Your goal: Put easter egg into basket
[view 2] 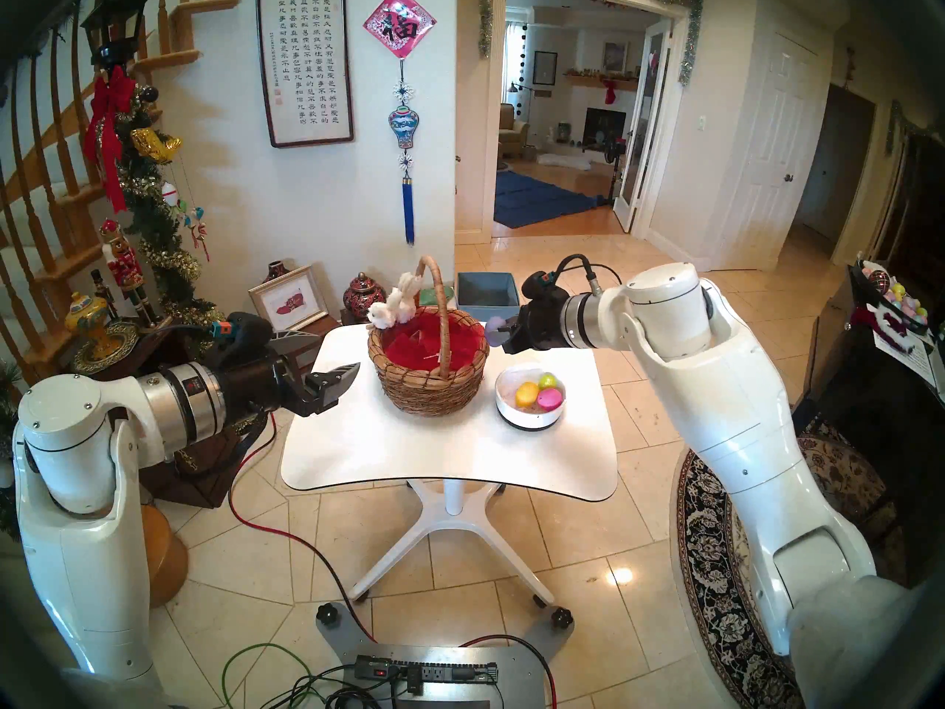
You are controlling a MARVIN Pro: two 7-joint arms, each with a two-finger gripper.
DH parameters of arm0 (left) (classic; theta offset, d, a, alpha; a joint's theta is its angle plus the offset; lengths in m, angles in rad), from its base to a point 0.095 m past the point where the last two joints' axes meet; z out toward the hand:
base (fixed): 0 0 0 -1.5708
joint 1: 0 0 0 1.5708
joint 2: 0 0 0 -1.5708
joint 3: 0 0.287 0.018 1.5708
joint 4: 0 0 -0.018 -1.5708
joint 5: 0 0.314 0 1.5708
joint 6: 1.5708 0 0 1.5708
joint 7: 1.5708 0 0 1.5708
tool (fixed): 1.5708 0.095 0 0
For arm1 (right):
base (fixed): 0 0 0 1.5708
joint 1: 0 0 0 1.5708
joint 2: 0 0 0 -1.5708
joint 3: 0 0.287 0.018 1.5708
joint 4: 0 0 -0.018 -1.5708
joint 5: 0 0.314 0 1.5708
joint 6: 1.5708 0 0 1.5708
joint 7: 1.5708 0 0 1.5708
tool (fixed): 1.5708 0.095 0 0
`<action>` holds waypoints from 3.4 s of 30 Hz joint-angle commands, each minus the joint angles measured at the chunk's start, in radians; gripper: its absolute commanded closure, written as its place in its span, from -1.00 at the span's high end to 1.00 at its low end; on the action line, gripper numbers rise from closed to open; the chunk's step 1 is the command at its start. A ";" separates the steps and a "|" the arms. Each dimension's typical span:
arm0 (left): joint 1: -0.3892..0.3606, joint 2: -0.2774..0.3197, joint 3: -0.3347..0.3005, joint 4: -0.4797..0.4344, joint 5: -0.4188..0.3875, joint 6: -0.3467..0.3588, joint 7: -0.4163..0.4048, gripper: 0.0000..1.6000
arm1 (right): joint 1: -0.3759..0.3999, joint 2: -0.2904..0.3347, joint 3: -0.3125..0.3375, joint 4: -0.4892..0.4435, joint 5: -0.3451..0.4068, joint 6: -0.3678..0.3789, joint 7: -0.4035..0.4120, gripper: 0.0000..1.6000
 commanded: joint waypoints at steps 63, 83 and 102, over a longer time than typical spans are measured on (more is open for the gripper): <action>-0.003 0.001 0.002 -0.005 0.001 -0.001 0.001 1.00 | 0.187 -0.138 -0.104 0.122 -0.001 -0.009 0.049 0.68; -0.003 0.001 0.002 -0.005 0.001 -0.001 0.001 1.00 | 0.175 -0.109 -0.087 0.082 -0.004 0.007 0.028 0.92; -0.003 0.000 0.002 -0.005 0.001 -0.001 0.001 1.00 | 0.022 -0.056 0.027 -0.110 0.060 0.076 -0.012 0.94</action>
